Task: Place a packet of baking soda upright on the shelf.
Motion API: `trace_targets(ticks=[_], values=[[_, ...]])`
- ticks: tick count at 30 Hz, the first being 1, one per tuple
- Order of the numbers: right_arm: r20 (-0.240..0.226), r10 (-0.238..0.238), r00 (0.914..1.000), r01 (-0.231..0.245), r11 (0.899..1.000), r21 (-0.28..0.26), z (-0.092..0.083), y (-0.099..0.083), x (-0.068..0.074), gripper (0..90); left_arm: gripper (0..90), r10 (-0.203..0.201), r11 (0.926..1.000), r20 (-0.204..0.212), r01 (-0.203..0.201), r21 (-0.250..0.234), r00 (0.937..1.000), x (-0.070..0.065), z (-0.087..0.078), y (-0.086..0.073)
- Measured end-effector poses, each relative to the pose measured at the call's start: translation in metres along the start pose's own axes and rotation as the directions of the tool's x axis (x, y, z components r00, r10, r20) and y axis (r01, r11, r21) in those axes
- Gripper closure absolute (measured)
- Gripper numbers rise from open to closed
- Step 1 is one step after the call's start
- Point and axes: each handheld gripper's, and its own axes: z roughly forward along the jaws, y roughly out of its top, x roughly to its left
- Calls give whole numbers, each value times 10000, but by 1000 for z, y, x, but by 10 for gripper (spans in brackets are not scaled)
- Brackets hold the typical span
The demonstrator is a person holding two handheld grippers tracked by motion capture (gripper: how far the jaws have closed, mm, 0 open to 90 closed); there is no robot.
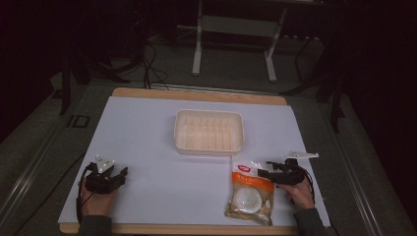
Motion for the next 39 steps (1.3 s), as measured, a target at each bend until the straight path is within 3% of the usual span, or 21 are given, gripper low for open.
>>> trace_targets(ticks=[3, 4, 8, 13, 20, 24, 27, 35, 36, 39], values=[[-112, 123, 9999, -123, 9999, -30, -5, -1, -1, 318, 478, 8, 10000, -9, -8, 3, 10000, 0, 0, 0], [-183, 331, 9993, -328, 9994, 132, -6, -3, -1, 329, 478, 4, 10000, -21, -4, -3, 10000, 0, 0, 0], [-109, 318, 9994, -312, 9981, 522, -5, -6, 0, 338, 477, 5, 10000, -33, -5, -3, 10000, 0, 0, 0], [192, -217, 9996, 194, 9937, 1102, -2, 0, 5, 359, 476, 2, 10000, -41, -2, 6, 10000, 0, 0, 0], [-35, -619, 9981, 615, 9801, 1887, 11, 17, 8, 430, 474, -34, 10000, -37, 34, -15, 10000, 0, 0, 0], [-51, -725, 9974, 718, 9735, 2170, 18, 22, 8, 531, 474, -72, 10000, -17, 72, -10, 10000, 0, 0, 0], [243, -1103, 9936, 1006, 9619, 2543, 19, 25, 9, 665, 474, -67, 10000, -27, 67, -7, 10000, 0, 1, 0], [942, -1679, 9813, 1316, 9422, 3082, 23, 30, 16, 770, 474, -54, 10000, -40, 54, -9, 10000, 0, 1, 0], [1100, -1878, 9760, 1438, 9358, 3219, 24, 32, 17, 833, 474, -71, 10000, -25, 71, -11, 10000, 0, 1, 0], [1145, -2050, 9720, 1535, 9239, 3505, 24, 34, 18, 894, 474, -69, 10000, -25, 69, -11, 10000, 0, 1, 0]])
